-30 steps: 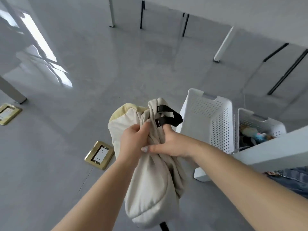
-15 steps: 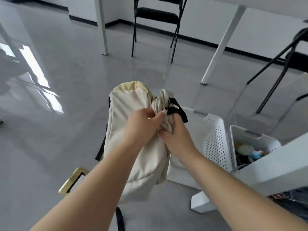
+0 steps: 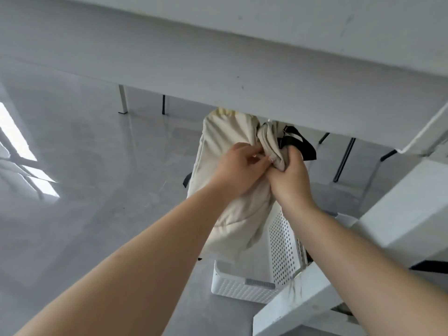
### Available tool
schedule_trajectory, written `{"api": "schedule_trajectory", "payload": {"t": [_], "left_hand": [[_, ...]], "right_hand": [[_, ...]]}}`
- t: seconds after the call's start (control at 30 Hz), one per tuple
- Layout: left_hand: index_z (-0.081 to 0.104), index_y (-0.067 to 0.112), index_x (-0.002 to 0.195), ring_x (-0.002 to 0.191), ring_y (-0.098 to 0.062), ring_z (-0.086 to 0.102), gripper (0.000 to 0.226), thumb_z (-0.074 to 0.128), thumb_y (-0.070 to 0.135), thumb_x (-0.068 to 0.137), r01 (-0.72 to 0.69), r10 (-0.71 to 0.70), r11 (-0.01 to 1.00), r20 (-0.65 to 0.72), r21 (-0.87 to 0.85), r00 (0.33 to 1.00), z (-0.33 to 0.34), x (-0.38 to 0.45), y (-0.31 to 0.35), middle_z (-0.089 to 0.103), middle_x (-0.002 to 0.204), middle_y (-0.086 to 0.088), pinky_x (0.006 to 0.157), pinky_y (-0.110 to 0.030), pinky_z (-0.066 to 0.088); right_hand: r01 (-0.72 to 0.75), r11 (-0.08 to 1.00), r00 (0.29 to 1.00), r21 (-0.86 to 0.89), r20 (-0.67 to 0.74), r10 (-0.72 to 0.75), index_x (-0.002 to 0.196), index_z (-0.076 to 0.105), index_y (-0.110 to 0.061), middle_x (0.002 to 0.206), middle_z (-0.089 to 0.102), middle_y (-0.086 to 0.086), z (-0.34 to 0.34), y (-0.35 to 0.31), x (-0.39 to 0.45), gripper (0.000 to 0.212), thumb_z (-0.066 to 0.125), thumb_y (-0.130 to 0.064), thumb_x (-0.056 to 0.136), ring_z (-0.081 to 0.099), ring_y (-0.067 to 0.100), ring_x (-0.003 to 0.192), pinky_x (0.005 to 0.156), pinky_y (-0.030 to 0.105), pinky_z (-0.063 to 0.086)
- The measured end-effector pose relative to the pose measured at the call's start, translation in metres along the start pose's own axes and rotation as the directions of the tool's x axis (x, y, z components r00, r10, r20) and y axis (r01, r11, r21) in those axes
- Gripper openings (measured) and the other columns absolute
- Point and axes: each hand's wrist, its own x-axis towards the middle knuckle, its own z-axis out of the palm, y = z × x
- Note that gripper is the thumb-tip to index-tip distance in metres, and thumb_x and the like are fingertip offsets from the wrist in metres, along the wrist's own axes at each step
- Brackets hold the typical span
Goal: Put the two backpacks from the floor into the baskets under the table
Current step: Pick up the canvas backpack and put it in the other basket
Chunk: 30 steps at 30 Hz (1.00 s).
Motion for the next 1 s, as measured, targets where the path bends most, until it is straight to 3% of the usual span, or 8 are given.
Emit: {"api": "schedule_trajectory", "payload": {"t": [0.2,0.3,0.57,0.73,0.8,0.87,0.93,1.0], "left_hand": [[0.041,0.023,0.140,0.121,-0.021,0.050,0.045,0.043,0.024,0.095,0.015,-0.003,0.997,0.174,-0.071,0.985,0.030,-0.001,0.001,0.058,0.130,-0.007,0.103,-0.030,0.036],[0.025,0.029,0.147,0.122,-0.023,0.050,0.058,0.043,0.017,0.093,0.011,-0.025,0.999,0.296,0.049,0.955,0.044,-0.015,-0.017,0.054,0.134,-0.006,0.105,-0.033,0.036],[0.038,0.024,0.142,0.136,-0.018,0.036,0.049,0.047,0.031,0.094,-0.007,-0.122,0.953,0.405,0.302,0.906,0.064,-0.100,-0.113,0.041,0.148,0.003,0.110,-0.032,0.032],[0.041,0.033,0.134,0.131,-0.023,0.031,0.046,0.044,0.048,0.090,0.104,-0.226,0.891,0.233,0.442,0.946,0.082,-0.142,-0.147,0.038,0.140,0.004,0.104,-0.035,0.031],[0.038,0.030,0.135,0.130,-0.027,0.029,0.055,0.050,0.052,0.086,0.306,-0.348,0.885,0.062,0.351,0.935,0.087,-0.153,-0.156,0.036,0.139,0.000,0.103,-0.036,0.030],[0.034,0.021,0.139,0.132,-0.028,0.030,0.069,0.056,0.054,0.082,0.597,-0.594,0.798,-0.050,0.082,0.803,0.086,-0.160,-0.161,0.035,0.140,-0.004,0.102,-0.037,0.033],[0.044,0.019,0.130,0.124,-0.025,0.045,0.053,0.051,0.050,0.087,0.698,-0.699,0.703,0.048,-0.137,0.713,0.089,-0.163,-0.168,0.049,0.129,0.001,0.093,-0.033,0.040],[0.055,0.024,0.104,0.105,-0.018,0.055,0.022,0.040,0.038,0.095,0.646,-0.623,0.740,0.170,-0.188,0.764,0.092,-0.164,-0.169,0.061,0.106,0.008,0.078,-0.027,0.043]], "right_hand": [[-0.076,0.994,0.973,-0.073,-0.223,0.059,0.126,0.049,-0.013,0.119,0.063,0.005,-0.008,0.011,0.019,0.041,0.054,-0.010,0.085,0.060,0.026,0.107,0.081,0.033,0.045],[-0.189,0.982,0.934,-0.003,-0.309,0.179,0.142,0.038,-0.020,0.144,0.048,0.001,-0.006,0.018,0.023,0.057,0.042,0.000,0.089,0.049,0.021,0.128,0.093,0.021,0.036],[-0.299,0.923,0.923,-0.242,-0.318,0.216,0.142,0.037,-0.016,0.151,0.036,0.005,0.009,0.074,0.004,0.059,0.033,0.007,0.088,0.043,0.027,0.133,0.102,0.032,0.035],[-0.330,0.882,0.936,-0.338,-0.240,0.258,0.144,0.033,-0.018,0.153,0.032,0.005,0.025,0.109,-0.006,0.061,0.031,0.007,0.088,0.042,0.030,0.133,0.101,0.037,0.038],[-0.332,0.870,0.937,-0.364,-0.230,0.262,0.144,0.034,-0.017,0.151,0.035,0.006,0.028,0.119,-0.005,0.060,0.031,0.007,0.088,0.044,0.031,0.131,0.099,0.038,0.040],[-0.338,0.863,0.936,-0.375,-0.232,0.266,0.143,0.034,-0.016,0.149,0.037,0.007,0.028,0.126,-0.003,0.058,0.033,0.006,0.089,0.045,0.032,0.130,0.098,0.040,0.041],[-0.353,0.851,0.931,-0.388,-0.235,0.279,0.143,0.033,-0.014,0.149,0.037,0.009,0.027,0.133,-0.002,0.058,0.034,0.005,0.089,0.044,0.033,0.131,0.098,0.040,0.041],[-0.367,0.841,0.926,-0.398,-0.239,0.291,0.144,0.032,-0.015,0.150,0.036,0.009,0.025,0.138,-0.001,0.059,0.034,0.005,0.089,0.043,0.032,0.132,0.100,0.039,0.040]]}}
